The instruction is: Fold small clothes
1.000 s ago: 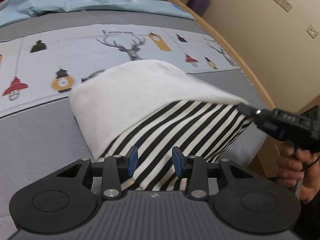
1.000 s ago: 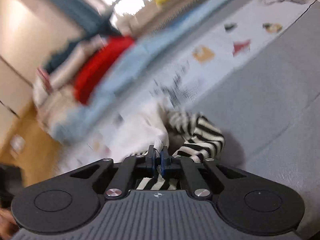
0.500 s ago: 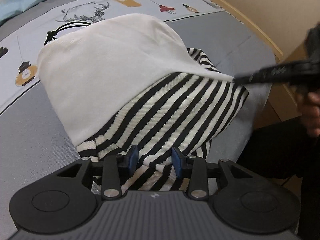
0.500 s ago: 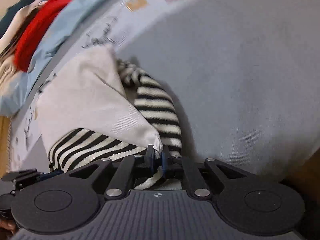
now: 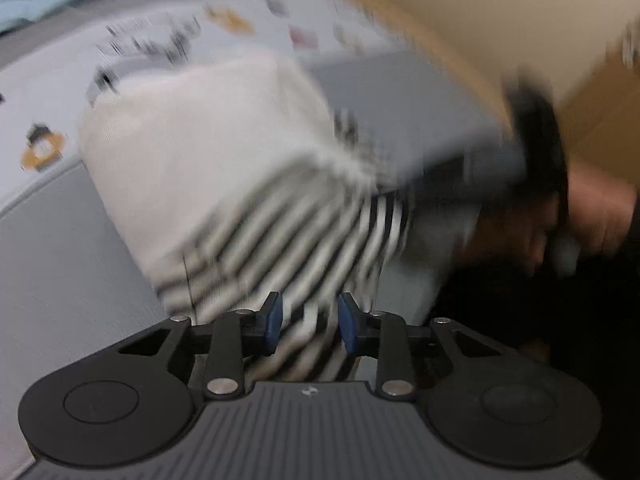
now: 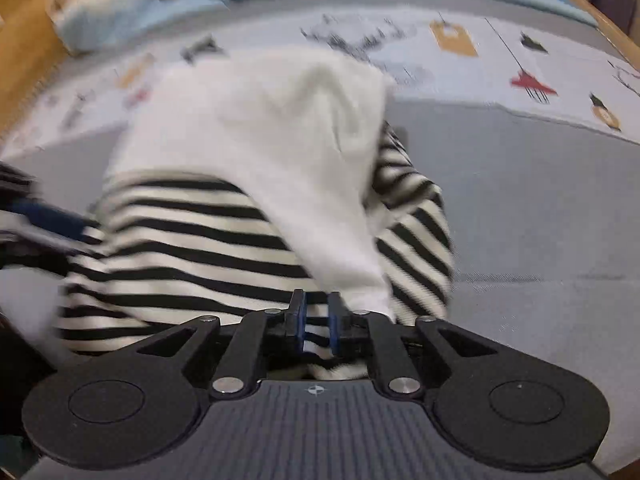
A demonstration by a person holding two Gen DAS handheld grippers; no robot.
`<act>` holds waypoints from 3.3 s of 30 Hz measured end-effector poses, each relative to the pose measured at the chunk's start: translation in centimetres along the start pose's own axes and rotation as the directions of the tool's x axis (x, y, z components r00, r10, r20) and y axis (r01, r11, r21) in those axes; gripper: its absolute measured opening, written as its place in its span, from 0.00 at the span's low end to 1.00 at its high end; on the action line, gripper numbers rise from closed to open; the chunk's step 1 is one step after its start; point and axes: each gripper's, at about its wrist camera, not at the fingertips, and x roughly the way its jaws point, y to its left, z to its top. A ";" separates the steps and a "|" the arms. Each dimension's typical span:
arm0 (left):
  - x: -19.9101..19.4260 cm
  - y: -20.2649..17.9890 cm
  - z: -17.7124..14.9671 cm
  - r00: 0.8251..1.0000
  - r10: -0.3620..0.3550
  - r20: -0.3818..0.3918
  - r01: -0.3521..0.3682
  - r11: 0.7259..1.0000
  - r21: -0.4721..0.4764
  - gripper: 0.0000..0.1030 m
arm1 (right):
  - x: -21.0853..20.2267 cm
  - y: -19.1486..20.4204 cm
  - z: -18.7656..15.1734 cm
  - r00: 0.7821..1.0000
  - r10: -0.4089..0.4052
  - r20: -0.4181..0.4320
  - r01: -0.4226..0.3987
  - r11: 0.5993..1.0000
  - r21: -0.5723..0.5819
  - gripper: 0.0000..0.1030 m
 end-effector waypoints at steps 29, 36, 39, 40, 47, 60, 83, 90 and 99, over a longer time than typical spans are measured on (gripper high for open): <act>-3.3 12.8 2.4 0.936 0.141 0.322 0.102 0.769 -0.631 0.50 | 6.4 -6.3 10.6 0.950 0.128 0.286 -0.246 0.871 0.426 0.08; -0.5 15.7 2.3 0.940 0.138 0.311 0.149 0.653 -0.742 0.55 | 7.2 -6.1 11.3 0.966 0.019 0.258 -0.125 0.907 0.403 0.07; 0.9 16.2 2.4 0.944 0.147 0.296 0.135 0.646 -0.751 0.33 | 7.4 -5.6 11.2 0.968 0.000 0.252 -0.096 0.925 0.367 0.07; 1.3 16.0 2.7 0.949 0.164 0.269 0.093 0.669 -0.738 0.24 | 7.5 -5.5 11.2 0.969 0.001 0.249 -0.093 0.928 0.360 0.08; 1.0 16.5 2.4 0.942 0.190 0.276 0.092 0.644 -0.759 0.20 | 6.8 -6.7 10.3 0.971 -0.055 0.231 -0.043 0.916 0.399 0.30; 3.0 17.4 2.5 0.945 0.071 0.320 0.234 0.539 -0.809 0.77 | 4.5 -6.9 6.6 0.985 0.105 0.138 -0.134 0.965 0.225 0.49; -7.0 18.1 4.0 0.783 0.392 0.483 0.073 0.713 -0.697 0.59 | 6.8 -3.7 10.4 0.927 0.238 0.288 -0.324 0.897 0.302 0.13; -8.7 15.5 2.6 0.863 0.225 0.452 0.060 0.842 -0.535 0.56 | 3.9 -1.7 11.0 0.908 0.184 0.376 -0.267 0.947 0.181 0.14; -0.1 7.1 2.7 0.921 0.354 0.165 -0.340 0.934 -0.104 0.41 | 8.0 3.5 8.6 0.979 0.201 0.021 -0.199 0.977 -0.075 0.31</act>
